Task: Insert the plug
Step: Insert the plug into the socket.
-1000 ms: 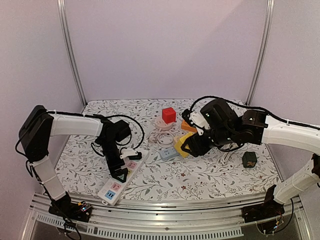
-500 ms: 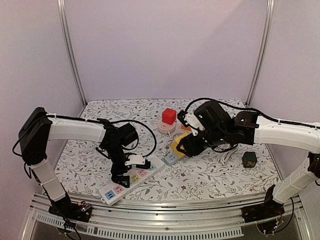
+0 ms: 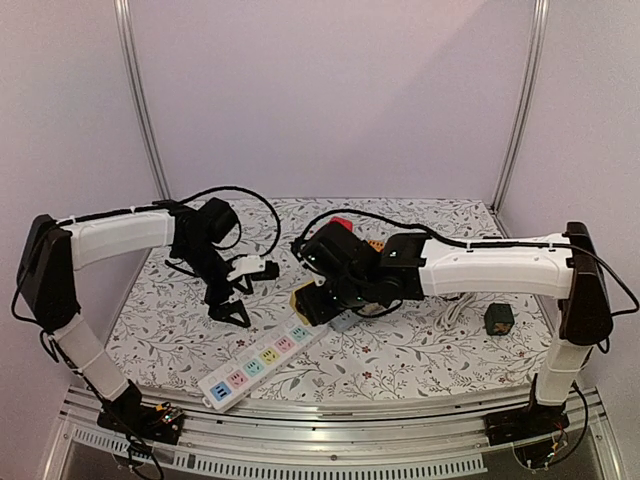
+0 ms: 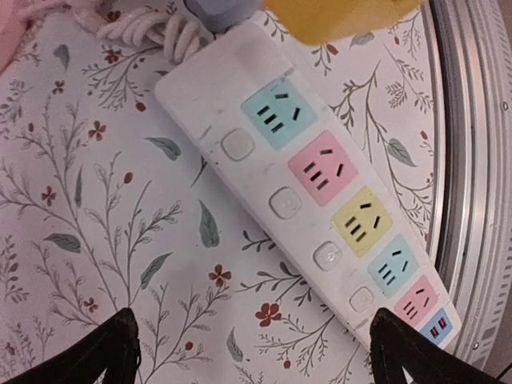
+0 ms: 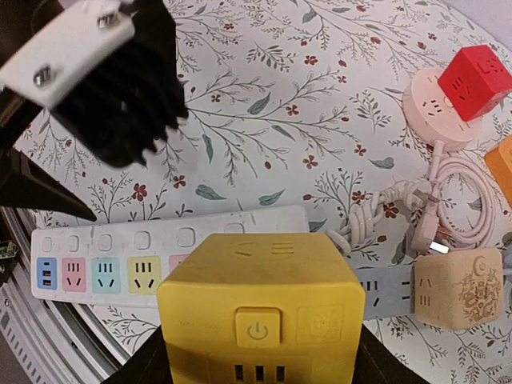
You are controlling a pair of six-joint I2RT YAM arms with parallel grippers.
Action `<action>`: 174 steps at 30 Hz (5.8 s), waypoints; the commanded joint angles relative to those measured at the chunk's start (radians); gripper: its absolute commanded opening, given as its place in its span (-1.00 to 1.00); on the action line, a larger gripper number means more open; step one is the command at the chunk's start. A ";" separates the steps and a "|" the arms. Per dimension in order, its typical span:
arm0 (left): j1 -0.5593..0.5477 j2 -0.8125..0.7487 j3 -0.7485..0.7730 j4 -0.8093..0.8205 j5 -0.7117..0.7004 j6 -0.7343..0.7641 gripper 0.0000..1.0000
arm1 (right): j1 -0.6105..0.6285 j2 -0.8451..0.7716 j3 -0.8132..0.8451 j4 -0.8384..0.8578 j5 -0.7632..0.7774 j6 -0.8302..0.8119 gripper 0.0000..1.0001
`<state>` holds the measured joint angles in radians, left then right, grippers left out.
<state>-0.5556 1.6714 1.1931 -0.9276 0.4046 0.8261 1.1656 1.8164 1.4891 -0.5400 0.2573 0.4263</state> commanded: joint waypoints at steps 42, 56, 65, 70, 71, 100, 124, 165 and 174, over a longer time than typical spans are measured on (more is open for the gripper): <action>0.120 -0.017 -0.226 0.176 0.038 -0.140 0.99 | -0.040 0.406 0.612 -0.509 -0.244 -0.025 -1.00; 0.118 -0.013 -0.229 0.179 0.022 -0.138 0.99 | -0.050 0.412 0.588 -0.468 -0.263 -0.066 -1.00; 0.118 -0.012 -0.228 0.177 0.016 -0.141 0.99 | -0.045 0.424 0.552 -0.448 -0.171 -0.096 -1.00; 0.118 -0.009 -0.224 0.176 0.016 -0.140 0.99 | -0.034 0.409 0.552 -0.463 -0.138 -0.126 -1.00; 0.117 -0.009 -0.222 0.175 0.014 -0.142 0.99 | -0.033 0.405 0.551 -0.469 -0.134 -0.130 -1.00; 0.118 -0.006 -0.221 0.173 0.003 -0.139 0.99 | 0.002 0.386 0.480 -0.361 -0.190 -0.092 -1.00; 0.117 0.008 -0.224 0.173 -0.005 -0.142 0.99 | 0.032 0.287 0.430 -0.298 -0.080 -0.130 -1.00; 0.117 0.014 -0.231 0.174 -0.013 -0.140 0.99 | -0.004 0.361 0.387 -0.300 -0.105 -0.061 -1.00; 0.117 0.020 -0.231 0.173 -0.017 -0.142 0.99 | -0.005 0.356 0.386 -0.309 -0.115 -0.041 -1.00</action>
<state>-0.4255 1.6802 0.9691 -0.7616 0.3866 0.6830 1.1687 2.1685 1.8893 -0.8406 0.1265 0.3653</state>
